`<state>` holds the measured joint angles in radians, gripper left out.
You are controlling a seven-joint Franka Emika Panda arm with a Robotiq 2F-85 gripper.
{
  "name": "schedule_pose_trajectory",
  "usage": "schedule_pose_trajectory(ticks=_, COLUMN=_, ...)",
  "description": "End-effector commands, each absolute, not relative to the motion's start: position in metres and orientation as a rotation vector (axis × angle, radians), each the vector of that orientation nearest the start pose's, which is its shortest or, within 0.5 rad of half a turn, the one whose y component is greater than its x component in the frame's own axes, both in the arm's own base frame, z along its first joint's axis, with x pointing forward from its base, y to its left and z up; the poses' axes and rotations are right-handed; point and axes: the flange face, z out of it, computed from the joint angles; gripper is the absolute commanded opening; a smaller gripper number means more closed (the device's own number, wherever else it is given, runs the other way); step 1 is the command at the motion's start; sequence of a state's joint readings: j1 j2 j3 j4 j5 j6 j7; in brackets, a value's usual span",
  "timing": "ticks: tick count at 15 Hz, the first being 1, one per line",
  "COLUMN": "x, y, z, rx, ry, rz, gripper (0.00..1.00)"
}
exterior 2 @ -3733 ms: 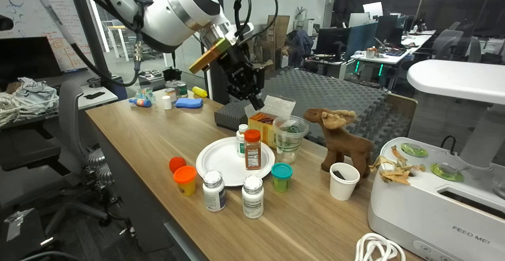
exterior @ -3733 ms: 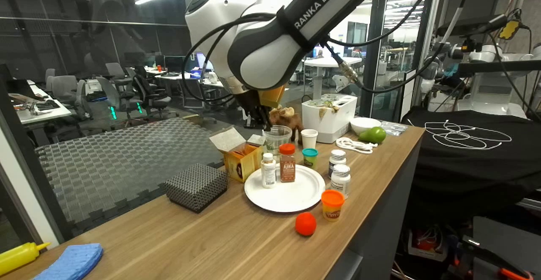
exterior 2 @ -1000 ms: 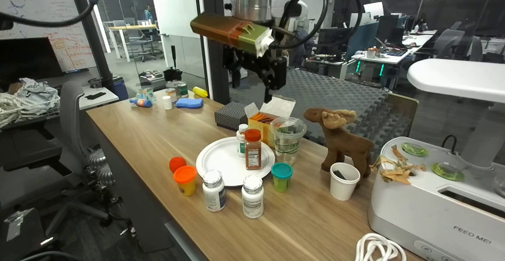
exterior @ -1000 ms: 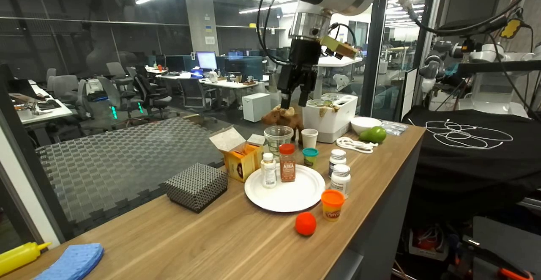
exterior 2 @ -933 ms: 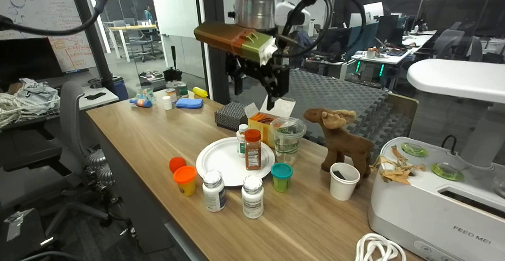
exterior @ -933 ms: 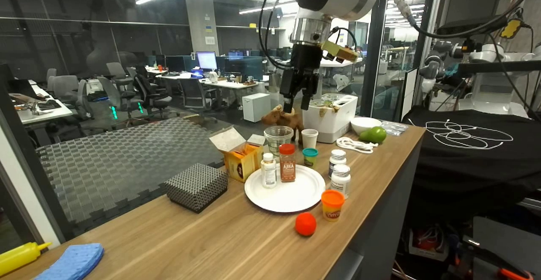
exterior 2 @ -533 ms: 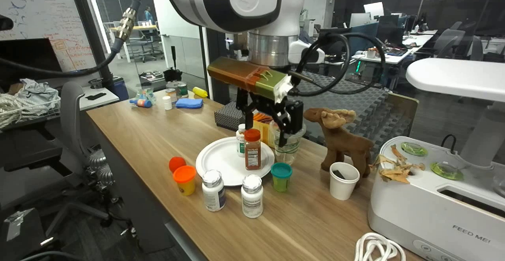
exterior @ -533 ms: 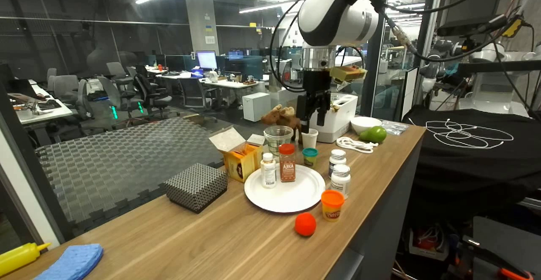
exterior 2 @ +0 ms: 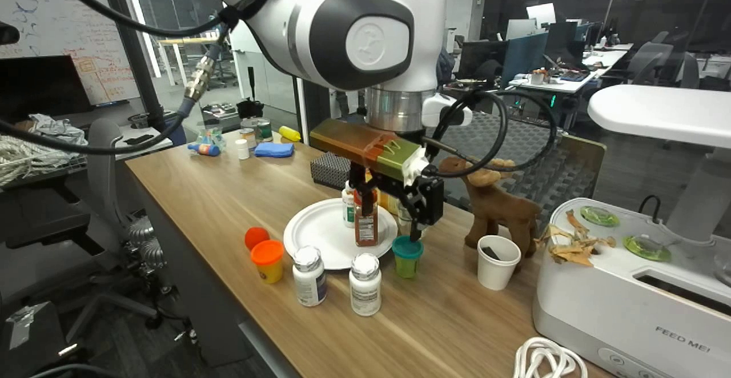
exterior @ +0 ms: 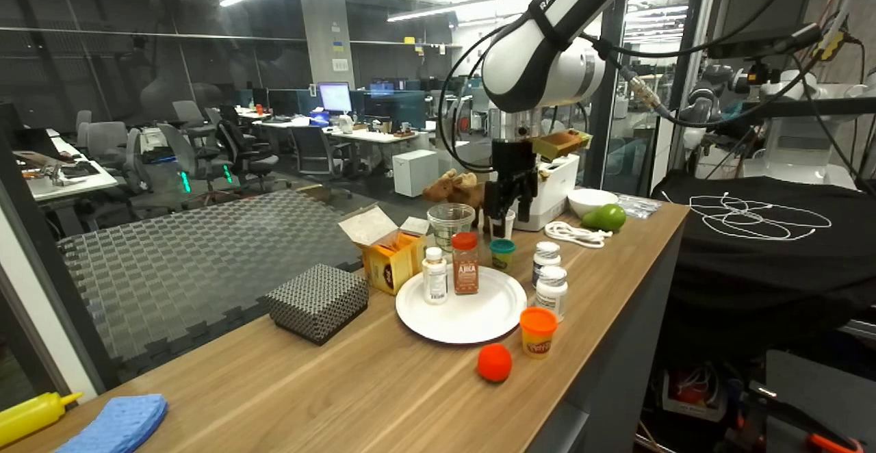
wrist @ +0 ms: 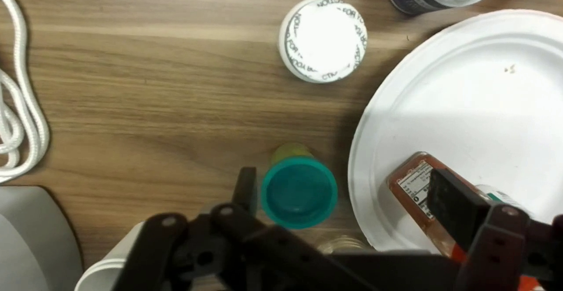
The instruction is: Put the bottles and red plushy on the plate. Stack the clear cups
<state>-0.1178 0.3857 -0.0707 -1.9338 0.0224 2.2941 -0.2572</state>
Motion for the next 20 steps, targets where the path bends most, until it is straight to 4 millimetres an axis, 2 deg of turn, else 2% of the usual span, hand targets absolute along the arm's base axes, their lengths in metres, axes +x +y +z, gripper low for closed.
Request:
schedule_pose_trajectory(ticks=1, x=0.622, y=-0.11, z=0.261, rx=-3.181, ry=-0.086, rz=0.04, gripper=1.0)
schedule_pose_trajectory(ticks=5, x=0.632, y=-0.113, z=0.242, rx=-3.2, ry=-0.019, rz=-0.006, gripper=1.0)
schedule_pose_trajectory(ticks=11, x=0.647, y=-0.124, z=0.227, rx=-3.229, ry=0.097, rz=-0.041, gripper=1.0)
schedule_pose_trajectory(ticks=12, x=0.648, y=-0.126, z=0.226, rx=-3.234, ry=0.117, rz=-0.044, gripper=0.82)
schedule_pose_trajectory(ticks=18, x=0.637, y=-0.14, z=0.239, rx=-3.233, ry=0.195, rz=-0.095, gripper=0.33)
schedule_pose_trajectory(ticks=20, x=0.631, y=-0.143, z=0.247, rx=-3.237, ry=0.205, rz=-0.133, gripper=0.26)
